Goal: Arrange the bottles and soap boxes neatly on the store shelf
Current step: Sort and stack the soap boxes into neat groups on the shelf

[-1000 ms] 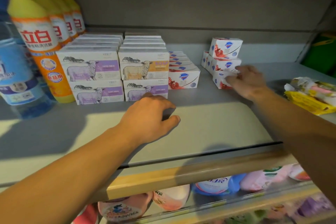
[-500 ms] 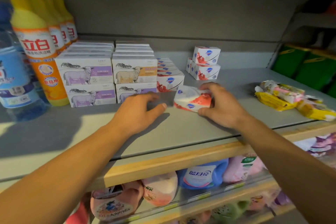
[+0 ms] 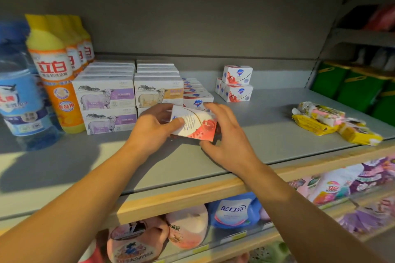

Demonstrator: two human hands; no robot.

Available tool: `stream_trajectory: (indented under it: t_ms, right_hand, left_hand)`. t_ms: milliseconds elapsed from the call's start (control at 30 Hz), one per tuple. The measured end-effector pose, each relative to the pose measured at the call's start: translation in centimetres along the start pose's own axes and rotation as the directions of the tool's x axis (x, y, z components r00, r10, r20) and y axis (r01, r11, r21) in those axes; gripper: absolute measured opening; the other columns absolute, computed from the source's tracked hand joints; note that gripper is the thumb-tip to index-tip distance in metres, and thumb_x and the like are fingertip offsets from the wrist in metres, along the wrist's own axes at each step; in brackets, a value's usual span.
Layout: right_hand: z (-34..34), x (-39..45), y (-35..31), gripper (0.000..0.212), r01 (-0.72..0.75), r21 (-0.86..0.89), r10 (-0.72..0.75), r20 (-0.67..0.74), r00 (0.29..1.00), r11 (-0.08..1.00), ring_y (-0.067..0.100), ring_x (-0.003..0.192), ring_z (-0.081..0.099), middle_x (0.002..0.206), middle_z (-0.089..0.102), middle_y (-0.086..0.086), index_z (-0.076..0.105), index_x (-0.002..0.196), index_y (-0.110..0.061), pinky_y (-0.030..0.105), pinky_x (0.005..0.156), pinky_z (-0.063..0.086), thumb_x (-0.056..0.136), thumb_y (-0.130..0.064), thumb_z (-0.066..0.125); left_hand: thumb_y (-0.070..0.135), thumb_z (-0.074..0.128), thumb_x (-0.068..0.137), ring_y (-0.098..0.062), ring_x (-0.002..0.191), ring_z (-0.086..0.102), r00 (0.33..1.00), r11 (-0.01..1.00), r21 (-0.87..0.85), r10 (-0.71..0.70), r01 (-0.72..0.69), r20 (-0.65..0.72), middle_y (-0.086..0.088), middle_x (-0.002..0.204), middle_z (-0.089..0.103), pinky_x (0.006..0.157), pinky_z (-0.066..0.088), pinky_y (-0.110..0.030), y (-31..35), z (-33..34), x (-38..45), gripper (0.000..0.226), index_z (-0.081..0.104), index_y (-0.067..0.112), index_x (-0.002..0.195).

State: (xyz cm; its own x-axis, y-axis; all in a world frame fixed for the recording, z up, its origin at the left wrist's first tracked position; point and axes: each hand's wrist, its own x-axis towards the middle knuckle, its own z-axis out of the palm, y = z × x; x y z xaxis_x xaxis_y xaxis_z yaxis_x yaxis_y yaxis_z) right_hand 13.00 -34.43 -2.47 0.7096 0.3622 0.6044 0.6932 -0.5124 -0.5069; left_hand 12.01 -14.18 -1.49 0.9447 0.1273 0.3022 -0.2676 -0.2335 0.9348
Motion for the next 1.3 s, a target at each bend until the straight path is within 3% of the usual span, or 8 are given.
stream_trajectory:
  t_ms: [100,200,533,767,933,1033,1167,1300]
  right_hand:
    - [-0.2,0.3,0.0,0.071,-0.176,0.209,0.178,0.009,0.984,0.962,0.002,0.097,0.062,0.128,0.051,-0.017,0.035,0.139,-0.039,0.013,0.07,0.053,0.079,-0.033,0.073]
    - [-0.3,0.4,0.6,0.05,-0.267,0.313,0.28,0.005,0.96,0.911,0.005,0.086,0.067,0.104,0.067,-0.02,0.049,0.128,-0.035,0.022,0.07,0.058,0.085,-0.023,0.071]
    - [-0.5,0.1,0.9,0.044,-0.118,0.262,0.171,-0.188,0.967,0.958,0.002,0.09,0.064,0.105,0.066,-0.017,0.056,0.115,-0.031,0.011,0.073,0.049,0.082,-0.008,0.072]
    - [-0.6,0.1,0.1,0.051,-0.159,0.344,0.216,-0.135,0.967,0.926,0.004,0.078,0.062,0.11,0.061,-0.026,0.05,0.125,-0.039,0.012,0.064,0.048,0.081,-0.028,0.073]
    - [-1.0,-0.2,-0.2,0.077,-0.155,0.386,0.153,0.035,0.988,0.909,0.011,0.099,0.061,0.136,0.048,-0.013,0.043,0.135,-0.045,0.025,0.078,0.056,0.069,-0.02,0.075]
    - [-0.9,-0.2,-0.1,0.064,-0.15,0.341,0.153,0.018,0.988,0.928,0.009,0.089,0.061,0.127,0.053,-0.01,0.05,0.127,-0.043,0.022,0.073,0.055,0.074,-0.016,0.075]
    - [-0.8,0.1,0.1,0.036,-0.259,0.403,0.309,-0.063,0.949,0.878,0.011,0.065,0.055,0.102,0.067,-0.007,0.063,0.108,-0.036,0.029,0.061,0.052,0.072,-0.041,0.067]
    - [-1.4,0.3,0.4,0.043,-0.463,0.535,0.522,0.048,0.851,0.706,0.006,0.057,0.058,0.077,0.072,-0.006,0.069,0.091,-0.028,0.023,0.053,0.048,0.074,-0.063,0.051]
  left_hand:
    - [0.007,0.073,0.085,-0.012,0.099,0.069,0.994,0.994,0.04,0.107,-0.106,-0.005,0.004,0.108,0.072,0.082,0.058,-0.029,0.2,-0.2,0.0,0.038,0.064,0.02,0.12]
    - [0.001,0.074,0.081,-0.001,0.095,0.067,0.974,0.972,0.064,0.227,-0.228,0.025,0.025,0.099,0.071,0.074,0.053,-0.014,0.8,0.0,-0.6,0.048,0.061,0.04,0.106]
    - [0.015,0.079,0.071,-0.009,0.111,0.064,0.897,0.898,-0.005,0.44,-0.44,0.031,0.018,0.112,0.069,0.094,0.051,-0.022,1.5,0.4,-1.3,0.047,0.067,0.041,0.109]
    - [0.018,0.073,0.086,0.001,0.078,0.071,0.974,0.976,0.061,0.211,-0.207,-0.076,0.02,0.085,0.075,0.067,0.053,-0.013,0.7,0.0,-0.5,0.023,0.068,0.039,0.094]
    - [0.032,0.063,0.093,-0.03,0.045,0.059,0.989,0.989,-0.12,-0.105,0.091,-0.109,-0.019,0.069,0.07,0.05,0.058,-0.041,0.3,0.1,-0.4,0.028,0.07,0.006,0.085]
    - [0.036,0.061,0.094,-0.031,0.048,0.056,0.985,0.971,-0.179,-0.169,0.158,-0.046,-0.026,0.067,0.066,0.046,0.054,-0.037,0.4,0.2,-0.5,0.029,0.068,0.007,0.094]
    - [0.058,0.059,0.079,-0.025,0.051,0.058,0.994,0.961,-0.254,-0.102,0.108,0.037,-0.013,0.064,0.064,0.044,0.048,-0.03,0.8,0.0,-0.5,0.038,0.07,0.023,0.086]
    - [0.055,0.067,0.071,-0.012,0.054,0.051,0.973,0.981,0.086,0.155,-0.172,0.17,0.006,0.058,0.056,0.052,0.045,-0.026,0.5,0.0,-1.1,0.034,0.067,0.044,0.102]
